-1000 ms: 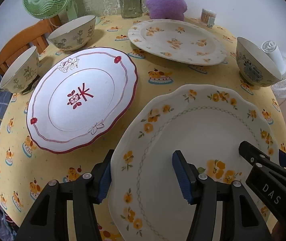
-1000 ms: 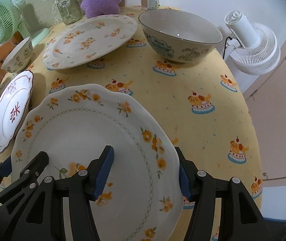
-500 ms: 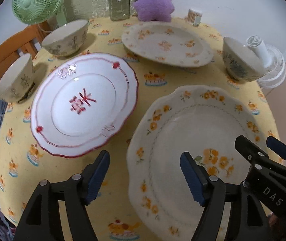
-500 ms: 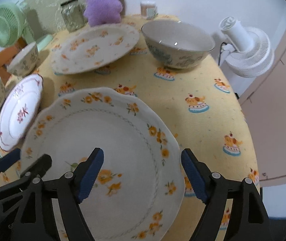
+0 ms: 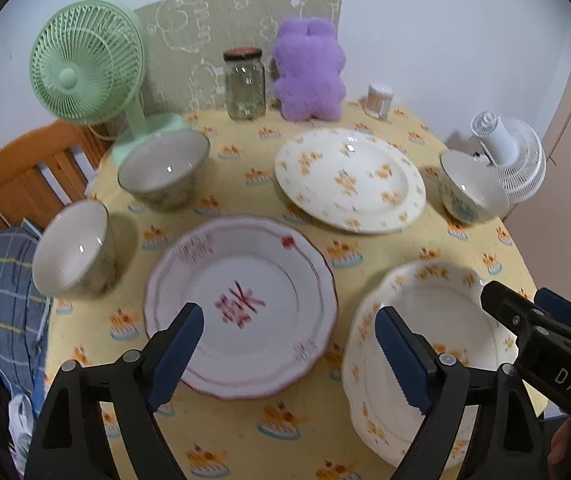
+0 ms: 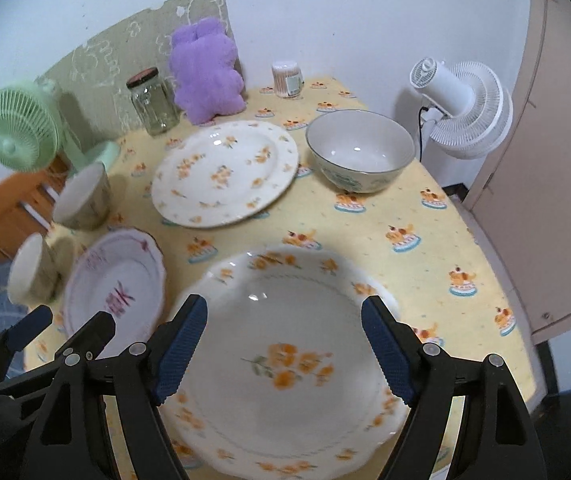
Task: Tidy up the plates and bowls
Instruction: 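Lift the large plate with both grippers and carry it toward the smaller floral plate, then lower the large plate onto the smaller orange-flower plate with both grippers, then open both grippers and pull back from the stacked plates, then move both grippers to the red-rimmed white plate and grasp its rim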
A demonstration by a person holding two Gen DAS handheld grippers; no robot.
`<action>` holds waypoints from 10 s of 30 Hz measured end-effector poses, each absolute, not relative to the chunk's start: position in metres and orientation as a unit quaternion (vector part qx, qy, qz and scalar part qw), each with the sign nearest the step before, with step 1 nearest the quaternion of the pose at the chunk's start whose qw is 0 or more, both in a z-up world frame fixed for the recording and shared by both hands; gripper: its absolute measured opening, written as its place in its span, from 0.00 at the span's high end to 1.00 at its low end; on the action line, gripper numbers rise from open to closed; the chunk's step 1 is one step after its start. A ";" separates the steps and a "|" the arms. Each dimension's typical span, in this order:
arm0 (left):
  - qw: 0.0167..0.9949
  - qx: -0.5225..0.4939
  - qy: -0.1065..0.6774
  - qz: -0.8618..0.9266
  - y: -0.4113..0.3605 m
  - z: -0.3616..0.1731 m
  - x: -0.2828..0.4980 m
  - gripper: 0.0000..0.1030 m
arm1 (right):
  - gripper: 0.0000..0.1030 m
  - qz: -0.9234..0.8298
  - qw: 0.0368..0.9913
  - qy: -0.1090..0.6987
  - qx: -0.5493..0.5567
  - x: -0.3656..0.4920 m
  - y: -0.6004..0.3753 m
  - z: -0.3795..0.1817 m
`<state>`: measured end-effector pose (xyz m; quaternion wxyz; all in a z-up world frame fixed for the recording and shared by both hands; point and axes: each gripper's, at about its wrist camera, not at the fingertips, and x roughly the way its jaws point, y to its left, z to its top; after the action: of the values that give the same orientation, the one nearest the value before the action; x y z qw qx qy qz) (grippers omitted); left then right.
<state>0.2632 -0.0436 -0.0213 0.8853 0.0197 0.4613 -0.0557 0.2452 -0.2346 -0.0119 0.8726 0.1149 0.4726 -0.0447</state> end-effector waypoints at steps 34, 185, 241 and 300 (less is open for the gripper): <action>0.852 0.066 0.516 -0.061 -0.081 -0.109 0.460 0.20 | 0.34 -0.089 0.826 0.536 0.149 0.431 -0.245 -0.100; 0.813 -0.001 0.581 -0.043 -0.155 -0.091 0.250 0.44 | 0.45 -0.067 0.807 0.585 0.044 0.242 -0.315 -0.061; 0.828 0.034 0.558 0.025 -0.168 -0.093 0.243 0.32 | 0.64 -0.004 0.805 0.593 -0.026 0.246 -0.301 -0.097; 0.852 -0.010 0.524 0.006 -0.002 -0.044 0.232 0.14 | 0.25 0.004 0.859 0.511 0.032 0.238 -0.174 -0.029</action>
<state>0.2324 -0.0023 -0.0444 0.8517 -0.0097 0.5239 0.0063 0.2379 -0.1735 -0.0292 0.8590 0.0321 0.5109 0.0037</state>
